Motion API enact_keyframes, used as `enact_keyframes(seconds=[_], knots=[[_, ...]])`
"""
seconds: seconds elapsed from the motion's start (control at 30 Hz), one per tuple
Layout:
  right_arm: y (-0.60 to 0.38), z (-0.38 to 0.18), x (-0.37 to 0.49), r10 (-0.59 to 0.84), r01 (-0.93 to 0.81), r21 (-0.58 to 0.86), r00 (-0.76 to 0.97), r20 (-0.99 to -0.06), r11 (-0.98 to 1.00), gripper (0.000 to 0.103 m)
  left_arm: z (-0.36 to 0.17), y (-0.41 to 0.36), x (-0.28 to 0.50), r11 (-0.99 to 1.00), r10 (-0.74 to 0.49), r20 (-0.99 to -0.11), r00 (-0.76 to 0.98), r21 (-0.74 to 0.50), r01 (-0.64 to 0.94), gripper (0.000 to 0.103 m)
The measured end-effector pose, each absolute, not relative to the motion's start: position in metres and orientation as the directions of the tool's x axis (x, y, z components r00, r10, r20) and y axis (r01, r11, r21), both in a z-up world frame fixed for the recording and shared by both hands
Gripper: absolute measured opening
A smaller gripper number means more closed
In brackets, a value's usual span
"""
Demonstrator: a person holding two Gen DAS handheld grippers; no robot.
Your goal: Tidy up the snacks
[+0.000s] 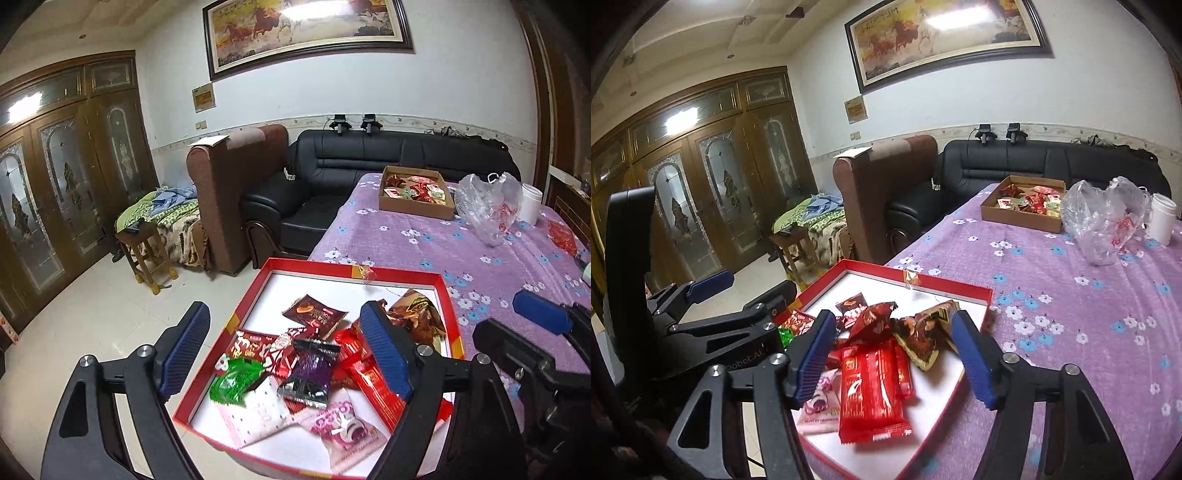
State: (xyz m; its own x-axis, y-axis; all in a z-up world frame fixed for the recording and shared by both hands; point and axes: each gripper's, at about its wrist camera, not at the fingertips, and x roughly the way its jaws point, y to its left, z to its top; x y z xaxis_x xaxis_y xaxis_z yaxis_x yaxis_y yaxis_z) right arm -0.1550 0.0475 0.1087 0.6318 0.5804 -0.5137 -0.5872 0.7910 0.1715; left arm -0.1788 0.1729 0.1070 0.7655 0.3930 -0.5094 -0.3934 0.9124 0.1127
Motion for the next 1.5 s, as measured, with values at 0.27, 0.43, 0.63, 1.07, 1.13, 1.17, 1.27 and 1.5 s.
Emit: enact_keyframes(seconds=[0.27,0.43,0.63,1.07,1.13,1.17,1.27,1.5], knots=[[0.035,0.110,-0.179,0.597,-0.586,0.191,0.646,-0.476,0.787,0.080,0.116,0.174,-0.204,0.868,0.481,-0.448,0.754,0.119,-0.483,0.086],[0.017,0.119,-0.192,0.649,-0.588,0.277,0.664,-0.371,0.760,0.094,0.124,0.166,-0.228,0.823,0.568,-0.329,0.755,0.186,-0.537,0.094],[0.013,0.128,-0.204,0.640,-0.580,0.271,0.697,-0.323,0.768,0.098,0.133,0.165,-0.253,0.872,0.486,-0.300,0.821,0.110,-0.477,0.103],[0.008,0.124,-0.202,0.610,-0.557,0.249,0.728,-0.313,0.792,0.100,0.130,0.171,-0.249,0.898,0.417,-0.416,0.808,0.052,-0.437,0.103],[0.008,0.122,-0.200,0.608,-0.556,0.247,0.727,-0.320,0.794,0.100,0.126,0.174,-0.246,0.880,0.453,-0.420,0.787,0.070,-0.469,0.103],[0.008,0.121,-0.199,0.608,-0.555,0.247,0.726,-0.321,0.794,0.100,0.124,0.175,-0.244,0.872,0.469,-0.422,0.776,0.083,-0.482,0.103],[0.008,0.118,-0.195,0.612,-0.558,0.251,0.720,-0.328,0.791,0.100,0.118,0.179,-0.235,0.873,0.467,-0.456,0.758,0.099,-0.478,0.103],[0.011,0.112,-0.187,0.623,-0.567,0.260,0.701,-0.346,0.782,0.100,0.109,0.179,-0.223,0.878,0.453,-0.500,0.738,0.107,-0.466,0.103]])
